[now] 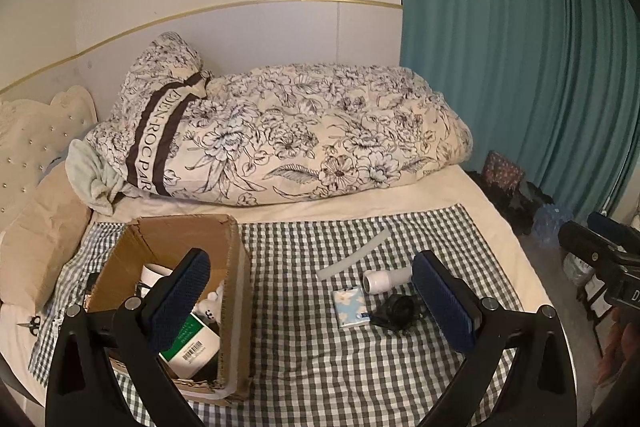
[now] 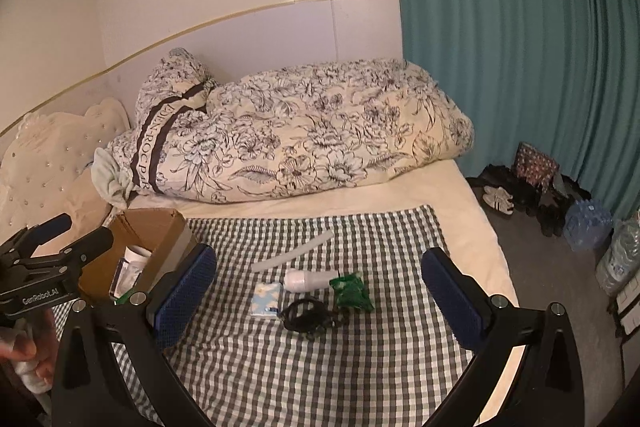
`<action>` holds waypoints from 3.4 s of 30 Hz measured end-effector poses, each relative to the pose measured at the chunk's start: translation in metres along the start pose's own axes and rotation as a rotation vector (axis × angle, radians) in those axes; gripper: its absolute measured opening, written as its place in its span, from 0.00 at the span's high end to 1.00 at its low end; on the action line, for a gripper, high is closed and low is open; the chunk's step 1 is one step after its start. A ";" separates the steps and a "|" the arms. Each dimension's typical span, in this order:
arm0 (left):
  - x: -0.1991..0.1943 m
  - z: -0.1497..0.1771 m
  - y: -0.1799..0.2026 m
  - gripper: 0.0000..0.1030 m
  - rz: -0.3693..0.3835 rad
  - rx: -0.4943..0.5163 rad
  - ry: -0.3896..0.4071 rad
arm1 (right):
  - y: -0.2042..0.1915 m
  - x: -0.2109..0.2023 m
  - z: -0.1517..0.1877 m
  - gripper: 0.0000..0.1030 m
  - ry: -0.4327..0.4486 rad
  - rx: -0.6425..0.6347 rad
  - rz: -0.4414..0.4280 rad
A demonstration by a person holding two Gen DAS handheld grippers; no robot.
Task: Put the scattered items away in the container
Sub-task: 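Move both tools back toward the remaining items on the sheet, then reach the left tool toward the blue tissue pack while the right approaches the black cable, then grasp the blue tissue pack with the left tool while the right grasps the black cable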
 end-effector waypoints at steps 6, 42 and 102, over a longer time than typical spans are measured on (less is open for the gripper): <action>0.025 0.010 0.000 0.00 -0.006 0.000 -0.045 | 0.006 0.019 0.012 0.00 -0.035 -0.012 0.004; 0.216 0.118 -0.030 0.00 0.011 -0.087 -0.370 | -0.038 0.176 0.141 0.44 -0.357 -0.123 -0.171; 0.264 0.145 -0.033 0.83 0.066 -0.116 -0.384 | -0.072 0.244 0.156 0.91 -0.390 -0.104 -0.192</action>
Point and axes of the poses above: each gripper's, at about its wrist camera, not at the fingertips, and x roughly the way its jaws point, y to its right, z to its underside, the point moved 7 cm from there along x, roughly the way its jaws point, and after that the axes turned 15 degrees about z, right-handed, at the moved point
